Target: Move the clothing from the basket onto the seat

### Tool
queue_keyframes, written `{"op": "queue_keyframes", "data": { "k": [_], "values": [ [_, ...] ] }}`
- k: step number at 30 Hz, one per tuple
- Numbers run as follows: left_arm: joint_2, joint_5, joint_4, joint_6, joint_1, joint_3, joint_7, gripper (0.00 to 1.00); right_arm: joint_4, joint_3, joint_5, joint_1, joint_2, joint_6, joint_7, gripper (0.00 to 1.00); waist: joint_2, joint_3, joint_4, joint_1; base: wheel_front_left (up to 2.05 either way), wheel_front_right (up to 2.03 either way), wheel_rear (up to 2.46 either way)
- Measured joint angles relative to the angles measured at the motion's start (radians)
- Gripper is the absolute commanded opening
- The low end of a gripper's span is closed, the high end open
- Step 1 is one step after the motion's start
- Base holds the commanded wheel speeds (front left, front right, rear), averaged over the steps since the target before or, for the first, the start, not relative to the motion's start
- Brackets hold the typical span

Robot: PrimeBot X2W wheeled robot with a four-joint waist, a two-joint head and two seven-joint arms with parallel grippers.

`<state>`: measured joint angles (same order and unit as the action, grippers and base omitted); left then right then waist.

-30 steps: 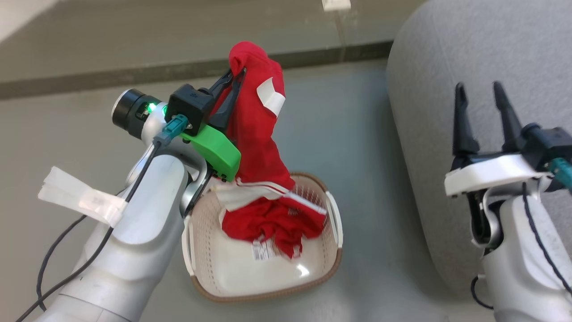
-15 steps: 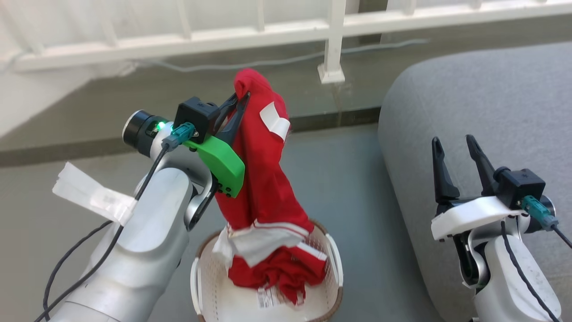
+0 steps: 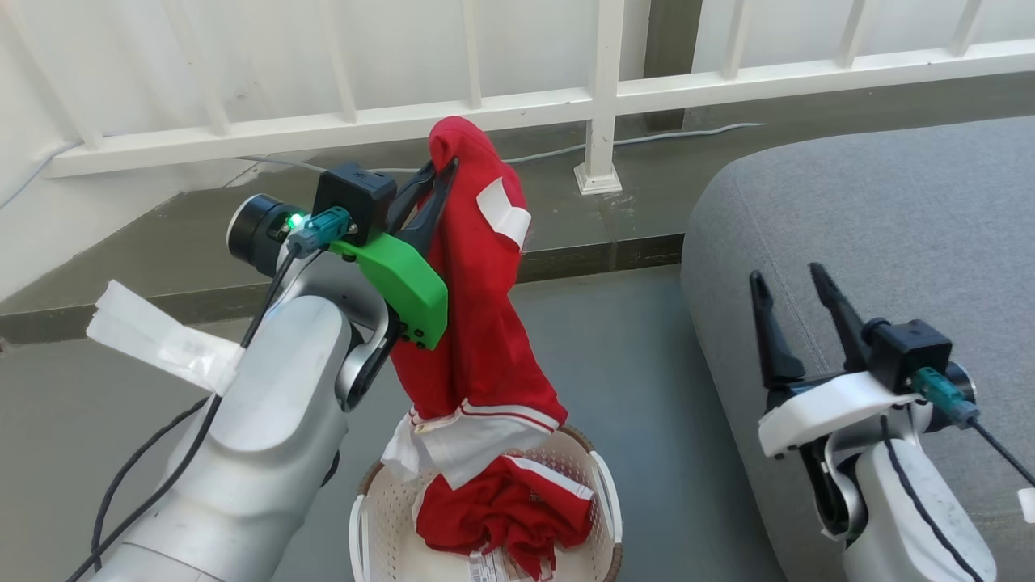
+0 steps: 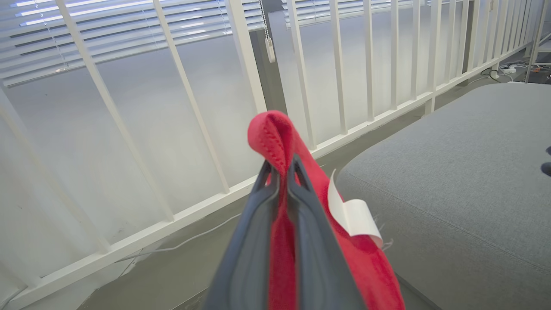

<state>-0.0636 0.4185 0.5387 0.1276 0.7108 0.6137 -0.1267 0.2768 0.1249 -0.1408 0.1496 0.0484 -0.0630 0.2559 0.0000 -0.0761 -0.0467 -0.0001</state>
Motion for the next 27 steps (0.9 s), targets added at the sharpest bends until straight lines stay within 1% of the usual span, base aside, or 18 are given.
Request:
{"op": "queue_keyframes", "data": {
  "k": [4,5,13,17,23,27],
  "values": [
    [0.009,0.01,-0.006,0.0,0.0,-0.001,0.003,0.0,0.015,0.046,0.001,0.0,0.0,-0.016,0.0,1.0,0.0,0.001,0.002,0.0,0.0,0.0,0.0],
    [0.009,0.01,-0.006,0.0,0.0,-0.001,0.003,0.0,0.015,0.046,0.001,0.0,0.0,-0.016,0.0,1.0,0.0,0.001,0.002,0.0,0.0,0.0,0.0],
    [0.017,0.018,-0.031,0.0,0.003,0.004,0.012,0.0,0.054,0.156,0.001,0.019,0.002,-0.036,0.0,1.0,0.0,0.007,0.019,0.0,0.0,0.0,0.0],
    [0.019,0.018,-0.037,0.0,0.01,0.016,0.013,0.0,0.079,0.236,-0.003,0.064,0.006,-0.051,0.0,1.0,0.0,0.009,0.039,0.0,0.0,0.0,0.0],
    [0.023,0.021,-0.06,0.0,0.029,0.046,0.021,0.0,0.13,0.352,-0.047,0.112,0.008,-0.055,0.0,1.0,0.0,0.011,0.072,0.0,0.0,0.0,0.0],
    [0.026,0.046,-0.067,0.0,0.029,0.074,0.025,0.0,0.167,0.412,-0.065,0.137,0.009,-0.06,0.0,1.0,0.0,0.011,0.096,0.0,0.0,0.0,0.0]
  ]
}}
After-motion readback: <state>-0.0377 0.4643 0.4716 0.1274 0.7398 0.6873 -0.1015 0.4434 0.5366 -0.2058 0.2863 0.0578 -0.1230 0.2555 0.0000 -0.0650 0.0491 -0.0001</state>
